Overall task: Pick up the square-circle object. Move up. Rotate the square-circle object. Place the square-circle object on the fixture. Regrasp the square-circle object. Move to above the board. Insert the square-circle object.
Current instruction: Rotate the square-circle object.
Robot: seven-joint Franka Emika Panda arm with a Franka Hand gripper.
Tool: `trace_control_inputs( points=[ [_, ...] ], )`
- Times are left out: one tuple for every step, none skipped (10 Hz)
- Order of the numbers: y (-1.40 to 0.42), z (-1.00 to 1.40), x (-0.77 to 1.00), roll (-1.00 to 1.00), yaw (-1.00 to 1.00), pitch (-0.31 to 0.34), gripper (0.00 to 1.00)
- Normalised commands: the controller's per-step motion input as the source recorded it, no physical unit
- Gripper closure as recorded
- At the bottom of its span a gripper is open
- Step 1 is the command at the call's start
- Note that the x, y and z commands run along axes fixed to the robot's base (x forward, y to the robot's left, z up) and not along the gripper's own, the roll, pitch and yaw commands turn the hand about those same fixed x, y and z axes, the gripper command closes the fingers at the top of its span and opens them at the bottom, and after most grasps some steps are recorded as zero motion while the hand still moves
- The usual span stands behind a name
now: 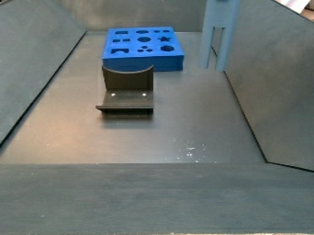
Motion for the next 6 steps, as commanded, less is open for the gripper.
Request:
trace_control_inputs(
  points=[
    [0.02, 0.02, 0.02, -0.86, -0.34, 0.310, 1.00],
    [0.01, 0.03, 0.03, -0.64, -0.23, 0.273, 1.00],
    [0.01, 0.03, 0.04, -0.44, -0.14, 0.235, 1.00],
    [0.01, 0.01, 0.06, -0.30, -0.08, 0.193, 1.00],
    [0.01, 0.00, 0.06, -0.20, -0.04, 0.141, 1.00],
    [0.02, 0.00, 0.53, -0.06, -1.00, 0.039, 1.00]
  ],
)
